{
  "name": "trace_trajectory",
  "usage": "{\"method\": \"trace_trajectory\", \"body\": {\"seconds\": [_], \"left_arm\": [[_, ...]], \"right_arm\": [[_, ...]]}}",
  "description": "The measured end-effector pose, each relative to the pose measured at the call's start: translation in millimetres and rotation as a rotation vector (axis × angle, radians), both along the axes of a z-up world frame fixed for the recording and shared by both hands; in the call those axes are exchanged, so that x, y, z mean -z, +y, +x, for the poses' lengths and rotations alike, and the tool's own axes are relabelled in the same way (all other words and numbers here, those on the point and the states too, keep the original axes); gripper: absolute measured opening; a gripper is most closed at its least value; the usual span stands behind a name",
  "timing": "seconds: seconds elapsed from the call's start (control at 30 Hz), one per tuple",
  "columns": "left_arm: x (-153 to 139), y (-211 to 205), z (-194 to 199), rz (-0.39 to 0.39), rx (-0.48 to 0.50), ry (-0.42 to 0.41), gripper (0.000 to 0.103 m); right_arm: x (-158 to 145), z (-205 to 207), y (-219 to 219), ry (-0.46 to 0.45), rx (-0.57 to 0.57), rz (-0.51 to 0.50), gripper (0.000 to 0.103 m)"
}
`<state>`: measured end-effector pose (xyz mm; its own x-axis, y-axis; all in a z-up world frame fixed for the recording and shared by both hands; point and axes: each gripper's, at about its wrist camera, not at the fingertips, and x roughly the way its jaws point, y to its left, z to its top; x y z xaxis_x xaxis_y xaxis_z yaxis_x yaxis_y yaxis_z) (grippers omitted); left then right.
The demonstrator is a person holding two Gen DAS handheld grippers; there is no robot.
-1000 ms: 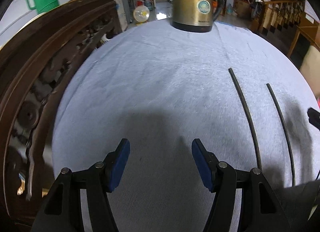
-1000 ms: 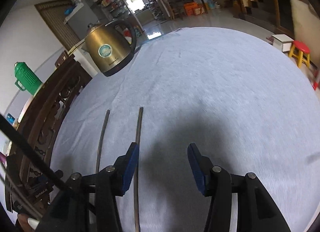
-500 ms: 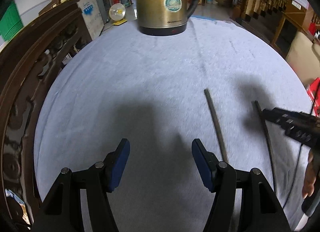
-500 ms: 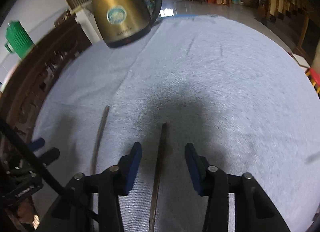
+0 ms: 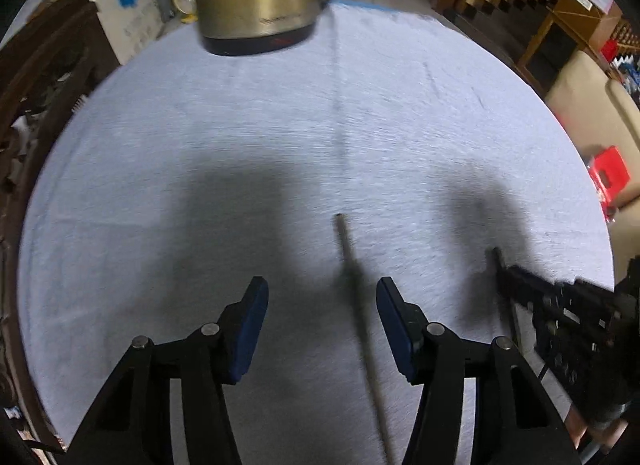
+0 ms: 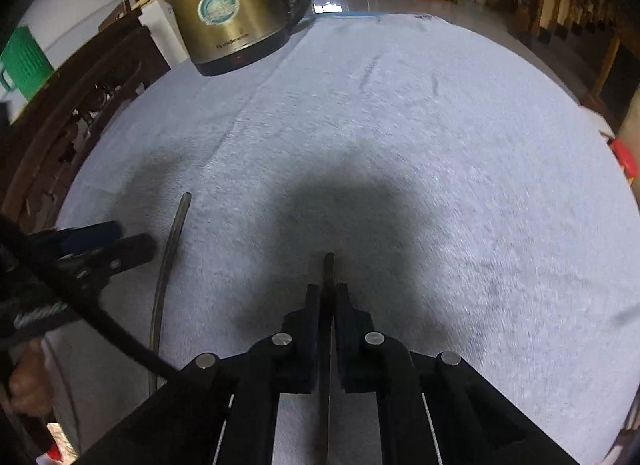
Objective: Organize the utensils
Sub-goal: 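Grasp a dark chopstick with the right tool while the left tool grasps the other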
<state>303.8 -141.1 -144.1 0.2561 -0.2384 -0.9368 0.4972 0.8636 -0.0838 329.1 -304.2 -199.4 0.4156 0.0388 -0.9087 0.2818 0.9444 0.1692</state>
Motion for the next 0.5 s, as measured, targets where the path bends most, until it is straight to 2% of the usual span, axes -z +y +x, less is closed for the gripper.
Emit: {"method": "trace_trajectory", "body": {"seconds": [0.1, 0.2, 0.3, 0.37, 0.43, 0.5], "left_arm": [[11.7, -16.2, 8.9, -0.003, 0.01, 0.05, 0.057], [13.4, -26.9, 15.0, -0.008, 0.007, 0.037, 0.054], [12.7, -33.5, 17.2, -0.012, 0.01, 0.022, 0.039], [12.5, -37.4, 17.9, -0.012, 0.025, 0.007, 0.015], [12.7, -40.0, 15.8, -0.011, 0.044, -0.001, 0.008], [12.6, -42.4, 15.7, -0.015, 0.055, -0.002, 0.006]], "right_arm": [[2.6, -8.2, -6.9, -0.004, 0.007, 0.03, 0.007], [3.5, -13.3, -11.1, -0.01, 0.012, 0.064, 0.007], [2.6, -15.2, -14.3, -0.015, 0.019, 0.095, 0.007], [2.0, -16.1, -15.9, -0.016, 0.023, 0.107, 0.007], [0.7, -19.6, -18.0, -0.017, 0.025, 0.115, 0.007], [1.7, -21.1, -18.0, -0.017, 0.029, 0.13, 0.007]]}}
